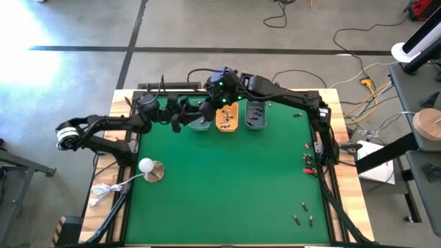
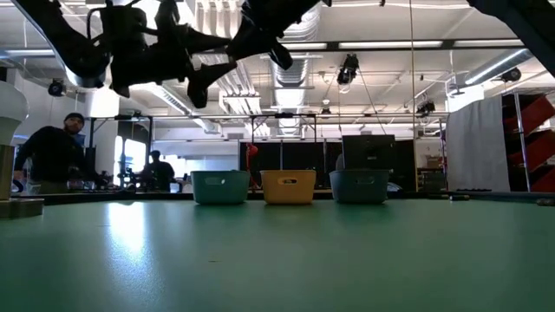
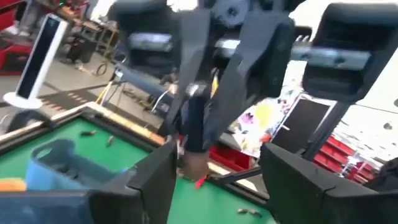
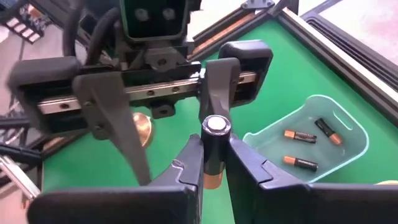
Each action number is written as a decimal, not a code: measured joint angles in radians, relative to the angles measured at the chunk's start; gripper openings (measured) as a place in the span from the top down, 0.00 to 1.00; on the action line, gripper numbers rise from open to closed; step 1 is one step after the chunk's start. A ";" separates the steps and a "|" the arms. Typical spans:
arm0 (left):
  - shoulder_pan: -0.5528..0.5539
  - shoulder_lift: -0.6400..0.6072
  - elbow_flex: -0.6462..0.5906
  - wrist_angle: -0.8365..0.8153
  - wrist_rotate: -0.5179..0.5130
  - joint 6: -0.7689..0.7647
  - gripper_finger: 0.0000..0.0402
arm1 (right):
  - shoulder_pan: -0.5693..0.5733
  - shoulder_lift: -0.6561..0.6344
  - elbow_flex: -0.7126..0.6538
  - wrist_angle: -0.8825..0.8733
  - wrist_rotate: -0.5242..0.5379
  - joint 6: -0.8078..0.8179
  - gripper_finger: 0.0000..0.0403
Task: Sort batteries
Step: Put the big brown battery into the green bin, then put the small brown battery into the gray bin
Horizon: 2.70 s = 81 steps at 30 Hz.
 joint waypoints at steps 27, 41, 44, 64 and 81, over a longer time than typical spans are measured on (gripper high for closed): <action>0.125 0.012 0.217 -0.720 0.062 0.270 0.93 | -0.016 -0.071 -0.003 -0.172 0.049 0.062 0.37; 0.114 0.341 0.595 -1.608 -0.376 0.817 0.92 | -0.015 -0.219 -0.005 -0.481 0.346 0.068 0.22; 0.115 0.361 0.574 -1.579 -0.386 0.815 0.92 | -0.010 -0.238 -0.007 -0.506 0.354 0.087 0.23; 0.112 0.360 0.541 -1.471 -0.383 0.792 0.69 | 0.004 -0.259 -0.101 -0.726 0.396 0.173 0.15; 0.114 -0.085 0.540 -1.380 -0.365 0.736 0.71 | 0.219 -0.482 -1.019 -0.598 0.037 0.397 0.24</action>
